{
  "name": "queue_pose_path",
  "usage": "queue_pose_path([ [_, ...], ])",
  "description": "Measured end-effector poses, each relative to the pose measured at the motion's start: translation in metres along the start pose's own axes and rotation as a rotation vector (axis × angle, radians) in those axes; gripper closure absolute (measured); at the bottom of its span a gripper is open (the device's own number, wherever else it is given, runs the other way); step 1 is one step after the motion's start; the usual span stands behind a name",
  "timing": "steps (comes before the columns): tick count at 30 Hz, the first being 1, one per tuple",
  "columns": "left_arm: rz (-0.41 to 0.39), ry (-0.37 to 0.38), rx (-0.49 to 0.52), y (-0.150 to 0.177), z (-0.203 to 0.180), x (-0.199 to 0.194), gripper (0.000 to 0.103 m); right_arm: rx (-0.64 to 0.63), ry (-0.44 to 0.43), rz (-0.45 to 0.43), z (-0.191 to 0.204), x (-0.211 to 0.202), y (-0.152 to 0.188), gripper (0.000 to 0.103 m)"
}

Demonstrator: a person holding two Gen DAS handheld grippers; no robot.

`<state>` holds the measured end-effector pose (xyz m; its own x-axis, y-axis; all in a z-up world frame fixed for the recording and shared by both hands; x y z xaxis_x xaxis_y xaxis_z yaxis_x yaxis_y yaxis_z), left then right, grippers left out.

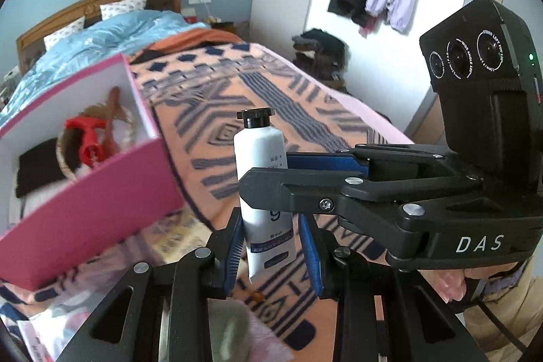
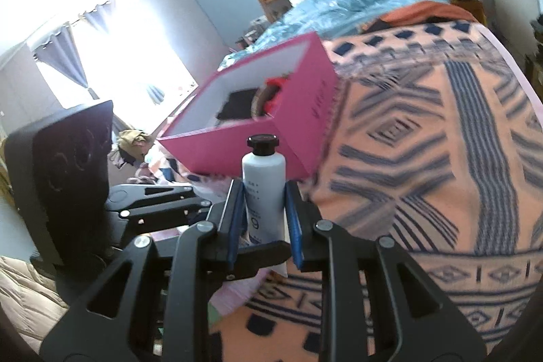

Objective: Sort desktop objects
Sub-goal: 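Carry the white tube over the pink box with the right gripper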

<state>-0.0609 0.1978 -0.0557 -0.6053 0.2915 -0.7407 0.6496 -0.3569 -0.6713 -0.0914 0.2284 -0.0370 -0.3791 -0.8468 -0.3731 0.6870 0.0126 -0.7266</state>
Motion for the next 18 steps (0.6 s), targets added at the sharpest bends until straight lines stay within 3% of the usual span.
queue_pose_path([
  [18,-0.064,-0.063,-0.092,-0.021,0.079,-0.028,0.075,-0.081,-0.118,0.034,0.042,0.058,-0.047,0.076],
])
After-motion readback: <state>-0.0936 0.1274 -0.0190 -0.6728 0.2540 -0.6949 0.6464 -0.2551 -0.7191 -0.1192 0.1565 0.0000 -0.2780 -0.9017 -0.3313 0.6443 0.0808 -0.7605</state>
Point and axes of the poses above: each gripper's, at about its wrist camera, not at the fingertips, and x roughly the way its jaws point, z to its left, y to its underside, the point moved 8 cm from there along x, roughly the way its jaws point, and after that the axes turned 13 degrees about -y, right-handed, at the moved point
